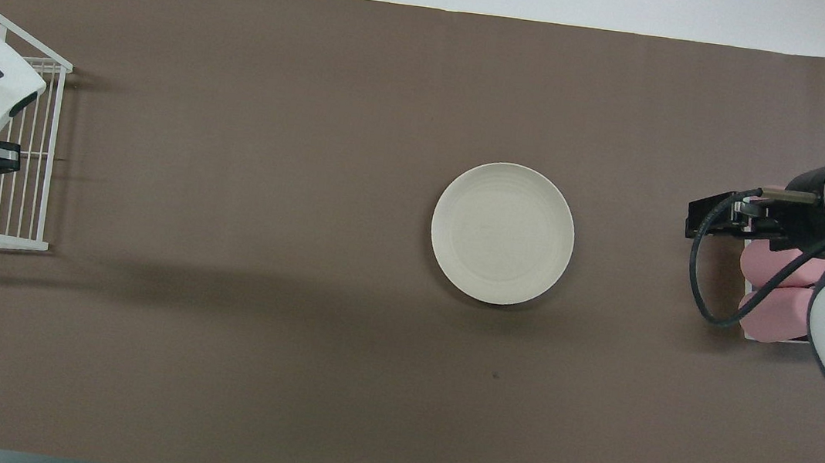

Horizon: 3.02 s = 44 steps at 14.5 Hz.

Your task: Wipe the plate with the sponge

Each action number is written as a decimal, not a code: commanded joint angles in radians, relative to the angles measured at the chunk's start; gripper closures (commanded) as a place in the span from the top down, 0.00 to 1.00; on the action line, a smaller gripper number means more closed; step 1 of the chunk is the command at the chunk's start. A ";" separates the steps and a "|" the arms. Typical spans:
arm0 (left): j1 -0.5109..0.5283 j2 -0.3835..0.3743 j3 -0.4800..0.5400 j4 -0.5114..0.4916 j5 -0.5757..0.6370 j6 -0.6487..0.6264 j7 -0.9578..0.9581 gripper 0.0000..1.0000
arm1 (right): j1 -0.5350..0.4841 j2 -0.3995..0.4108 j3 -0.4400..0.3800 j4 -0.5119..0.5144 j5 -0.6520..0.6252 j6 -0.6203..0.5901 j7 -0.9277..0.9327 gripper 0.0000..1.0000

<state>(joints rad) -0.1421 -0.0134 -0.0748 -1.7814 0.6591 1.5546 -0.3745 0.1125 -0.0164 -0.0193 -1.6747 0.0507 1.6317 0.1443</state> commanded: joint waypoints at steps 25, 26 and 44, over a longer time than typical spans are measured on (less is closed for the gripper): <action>0.055 0.176 0.000 -0.113 0.321 0.291 -0.308 0.13 | -0.014 -0.008 -0.133 0.036 -0.022 -0.038 -0.127 1.00; 0.055 0.176 0.000 -0.113 0.321 0.292 -0.310 0.47 | -0.008 -0.007 -0.133 0.038 -0.019 -0.036 -0.124 1.00; 0.055 0.171 0.000 -0.006 -0.011 0.283 -0.357 1.00 | -0.005 -0.008 -0.125 0.038 -0.029 -0.050 -0.127 1.00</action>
<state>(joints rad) -0.0831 0.1661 -0.0794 -1.8158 0.7238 1.8574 -0.7312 0.1124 -0.0174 -0.1528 -1.6445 0.0455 1.6059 0.0322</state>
